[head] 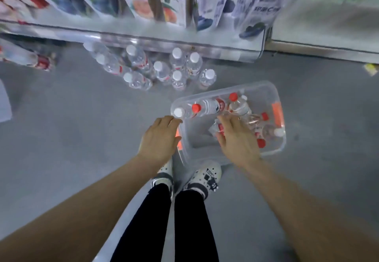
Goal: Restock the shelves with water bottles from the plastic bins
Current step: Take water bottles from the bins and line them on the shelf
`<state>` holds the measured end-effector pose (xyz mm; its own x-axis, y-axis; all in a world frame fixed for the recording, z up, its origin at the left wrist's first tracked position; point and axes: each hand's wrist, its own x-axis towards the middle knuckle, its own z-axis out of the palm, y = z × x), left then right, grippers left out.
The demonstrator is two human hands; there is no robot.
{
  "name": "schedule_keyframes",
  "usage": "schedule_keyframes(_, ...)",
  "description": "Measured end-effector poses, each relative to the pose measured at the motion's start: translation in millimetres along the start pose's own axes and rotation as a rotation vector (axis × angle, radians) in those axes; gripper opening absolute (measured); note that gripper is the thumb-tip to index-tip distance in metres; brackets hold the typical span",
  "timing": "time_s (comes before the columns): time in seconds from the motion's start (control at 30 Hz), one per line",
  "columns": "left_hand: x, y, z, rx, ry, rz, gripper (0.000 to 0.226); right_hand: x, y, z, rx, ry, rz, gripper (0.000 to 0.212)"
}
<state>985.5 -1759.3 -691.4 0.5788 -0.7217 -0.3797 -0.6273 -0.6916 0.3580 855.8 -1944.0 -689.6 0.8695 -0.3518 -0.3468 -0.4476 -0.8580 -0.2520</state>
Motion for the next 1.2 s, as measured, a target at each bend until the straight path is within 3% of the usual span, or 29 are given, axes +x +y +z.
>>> schedule_keyframes(0.17,8.3,-23.3,78.3,-0.014,-0.123,-0.061,0.051,28.5,-1.3,73.7,0.034,-0.108,-0.069,0.049)
schedule_keyframes(0.33,10.0,-36.2,116.9,-0.02,-0.082,-0.103,0.045,79.8,-19.3,115.9,-0.058,-0.031,-0.24,0.059)
schedule_keyframes(0.67,12.9,-56.3,131.1,-0.036,-0.074,-0.02,0.038,116.6,-35.1,140.6,-0.054,0.026,-0.219,0.037)
schedule_keyframes(0.8,16.8,-51.6,110.1,-0.003,-0.2,0.042,0.046,101.8,-19.8,112.1,0.023,-0.024,-0.292,0.044)
schedule_keyframes(0.93,19.6,-38.8,68.3,0.004,-0.328,-0.004,0.055,72.8,-23.4,54.1,0.138,-0.008,-0.263,0.049)
schedule_keyframes(1.03,16.5,-19.8,18.8,-0.029,-0.335,-0.025,0.055,47.8,-21.5,-3.0,0.218,-0.039,-0.169,0.052)
schedule_keyframes(1.2,3.1,38.8,-93.9,-0.066,-0.341,-0.012,0.059,13.9,-18.5,-135.2,0.418,-0.112,0.034,0.036)
